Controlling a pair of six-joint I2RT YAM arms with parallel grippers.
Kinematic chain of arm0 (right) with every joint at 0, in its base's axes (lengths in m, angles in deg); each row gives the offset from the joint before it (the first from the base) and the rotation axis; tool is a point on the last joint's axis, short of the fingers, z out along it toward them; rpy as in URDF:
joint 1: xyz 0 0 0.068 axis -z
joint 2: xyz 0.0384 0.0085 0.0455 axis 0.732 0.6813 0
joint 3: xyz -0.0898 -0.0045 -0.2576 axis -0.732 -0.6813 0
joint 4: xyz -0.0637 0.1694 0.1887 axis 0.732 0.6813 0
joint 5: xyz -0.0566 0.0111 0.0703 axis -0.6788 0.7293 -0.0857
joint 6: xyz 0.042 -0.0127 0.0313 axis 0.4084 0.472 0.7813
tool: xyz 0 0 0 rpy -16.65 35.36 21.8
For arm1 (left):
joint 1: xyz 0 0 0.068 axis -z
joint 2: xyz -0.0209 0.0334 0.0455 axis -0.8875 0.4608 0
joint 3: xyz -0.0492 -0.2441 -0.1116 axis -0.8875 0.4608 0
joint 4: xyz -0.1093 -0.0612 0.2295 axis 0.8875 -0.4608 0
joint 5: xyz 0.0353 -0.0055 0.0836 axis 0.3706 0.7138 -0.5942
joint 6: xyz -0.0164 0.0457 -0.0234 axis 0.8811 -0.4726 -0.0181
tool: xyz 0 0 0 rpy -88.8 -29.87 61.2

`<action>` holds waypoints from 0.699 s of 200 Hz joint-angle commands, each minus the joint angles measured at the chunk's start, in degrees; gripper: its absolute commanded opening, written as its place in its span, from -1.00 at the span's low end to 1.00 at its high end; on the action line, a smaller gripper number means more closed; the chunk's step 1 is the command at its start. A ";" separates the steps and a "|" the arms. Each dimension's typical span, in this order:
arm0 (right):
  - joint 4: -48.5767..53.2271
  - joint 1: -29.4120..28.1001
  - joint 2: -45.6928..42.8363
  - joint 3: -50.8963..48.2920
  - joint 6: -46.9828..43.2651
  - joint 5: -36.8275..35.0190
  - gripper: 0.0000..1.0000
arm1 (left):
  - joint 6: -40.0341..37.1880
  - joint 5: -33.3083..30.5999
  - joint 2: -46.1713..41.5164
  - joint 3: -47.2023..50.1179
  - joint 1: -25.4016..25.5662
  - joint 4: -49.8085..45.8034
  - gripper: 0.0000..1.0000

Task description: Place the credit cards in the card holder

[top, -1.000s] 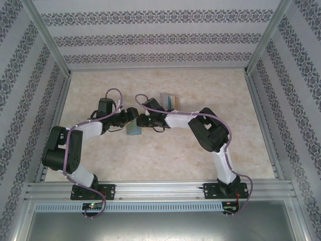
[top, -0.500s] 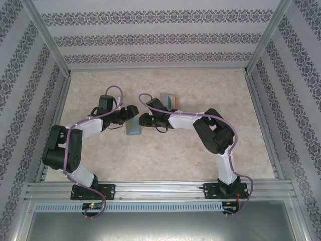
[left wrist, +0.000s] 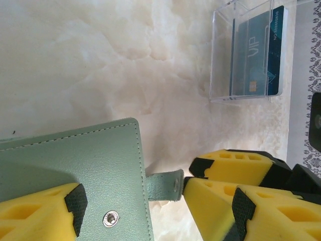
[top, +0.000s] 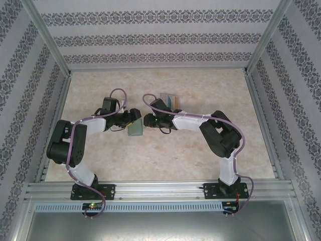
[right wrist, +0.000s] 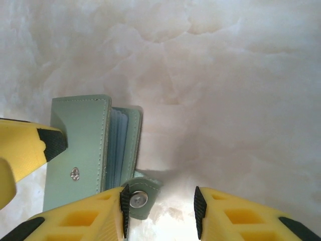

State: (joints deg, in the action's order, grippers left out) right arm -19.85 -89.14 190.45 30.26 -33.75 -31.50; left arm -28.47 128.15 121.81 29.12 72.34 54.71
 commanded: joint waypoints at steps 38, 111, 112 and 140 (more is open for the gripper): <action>1.94 -0.03 -1.73 4.01 6.01 -1.22 -0.03 | -0.35 -1.22 0.30 -0.42 0.59 0.94 0.58; 0.19 -1.60 2.86 7.80 8.24 1.42 -0.05 | 1.32 -12.37 -9.29 -2.42 0.45 -10.46 0.64; 0.24 -1.60 2.92 7.86 8.23 1.46 -0.05 | 1.24 -12.68 -9.33 -2.58 0.39 -10.95 0.64; 2.49 -1.70 4.71 10.00 6.19 2.59 -0.04 | -0.13 -15.62 -10.75 -4.31 -0.53 -17.32 0.47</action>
State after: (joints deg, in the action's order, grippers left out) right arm -18.63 -90.34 193.25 37.93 -26.32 -30.45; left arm -26.85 116.57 112.87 26.78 72.30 45.66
